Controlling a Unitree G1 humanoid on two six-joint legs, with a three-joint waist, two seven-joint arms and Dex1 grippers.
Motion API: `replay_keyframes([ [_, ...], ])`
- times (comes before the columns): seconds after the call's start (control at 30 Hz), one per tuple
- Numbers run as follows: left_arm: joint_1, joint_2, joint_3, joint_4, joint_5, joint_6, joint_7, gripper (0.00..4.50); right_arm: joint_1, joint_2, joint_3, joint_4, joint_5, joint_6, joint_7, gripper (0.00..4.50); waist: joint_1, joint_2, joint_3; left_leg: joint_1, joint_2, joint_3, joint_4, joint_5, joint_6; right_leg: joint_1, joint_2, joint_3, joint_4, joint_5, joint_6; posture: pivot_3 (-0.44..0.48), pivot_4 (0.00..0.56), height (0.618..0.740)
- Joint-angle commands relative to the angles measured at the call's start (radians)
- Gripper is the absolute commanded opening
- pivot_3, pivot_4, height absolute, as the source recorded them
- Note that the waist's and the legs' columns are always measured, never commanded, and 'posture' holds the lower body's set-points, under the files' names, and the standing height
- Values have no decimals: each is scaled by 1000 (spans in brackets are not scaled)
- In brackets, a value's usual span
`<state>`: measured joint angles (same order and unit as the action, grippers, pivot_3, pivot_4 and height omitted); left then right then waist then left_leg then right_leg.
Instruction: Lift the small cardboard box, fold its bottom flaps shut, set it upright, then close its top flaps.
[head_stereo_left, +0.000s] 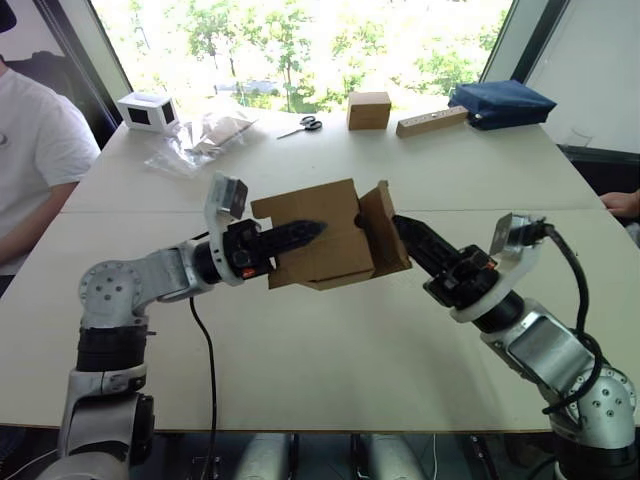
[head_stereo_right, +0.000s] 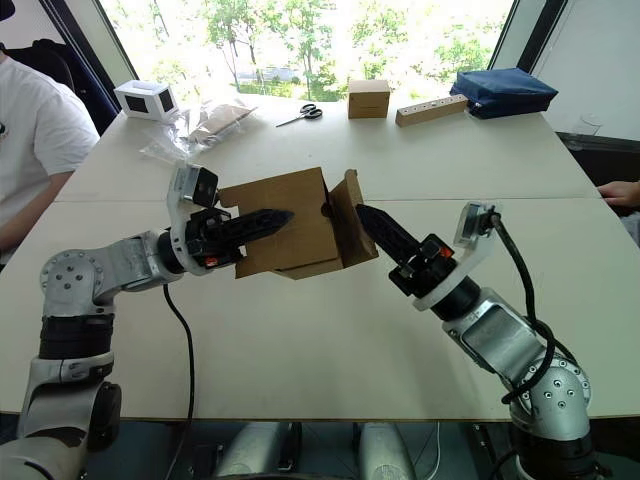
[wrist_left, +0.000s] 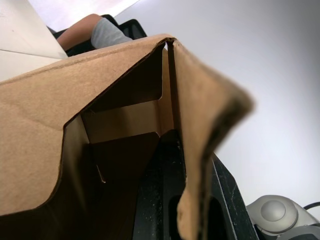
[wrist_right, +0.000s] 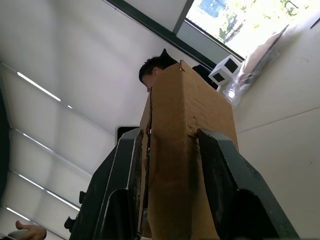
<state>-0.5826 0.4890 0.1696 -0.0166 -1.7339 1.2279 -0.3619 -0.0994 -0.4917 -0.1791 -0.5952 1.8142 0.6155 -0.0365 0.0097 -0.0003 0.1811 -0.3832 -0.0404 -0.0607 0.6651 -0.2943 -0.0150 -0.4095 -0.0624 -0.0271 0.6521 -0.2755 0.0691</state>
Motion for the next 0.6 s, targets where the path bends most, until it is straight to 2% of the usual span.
replay_keyframes([
  [0.03,-7,2,2,-31,-11,-18,-4,0,-3,-9,-6,-38,-10,-6,23,1757,0,0,0,0,0,0,0,0,0,0,0,0,0,0,0,0,150,740],
  [0.17,-5,3,2,-33,-12,-18,-3,0,-3,-9,-12,-34,-9,-8,30,1757,0,0,0,0,0,0,0,0,0,0,0,0,0,0,0,0,150,740],
  [0.27,-4,3,2,-35,-11,-18,-3,0,-2,-17,-13,-35,-18,-4,35,999,0,0,0,0,0,0,0,0,0,0,0,0,0,0,0,0,150,740],
  [0.6,-2,2,0,-35,-8,-16,-4,0,-6,-48,9,-51,-127,10,53,999,0,0,0,0,0,0,0,0,0,0,0,0,0,0,0,0,150,740],
])
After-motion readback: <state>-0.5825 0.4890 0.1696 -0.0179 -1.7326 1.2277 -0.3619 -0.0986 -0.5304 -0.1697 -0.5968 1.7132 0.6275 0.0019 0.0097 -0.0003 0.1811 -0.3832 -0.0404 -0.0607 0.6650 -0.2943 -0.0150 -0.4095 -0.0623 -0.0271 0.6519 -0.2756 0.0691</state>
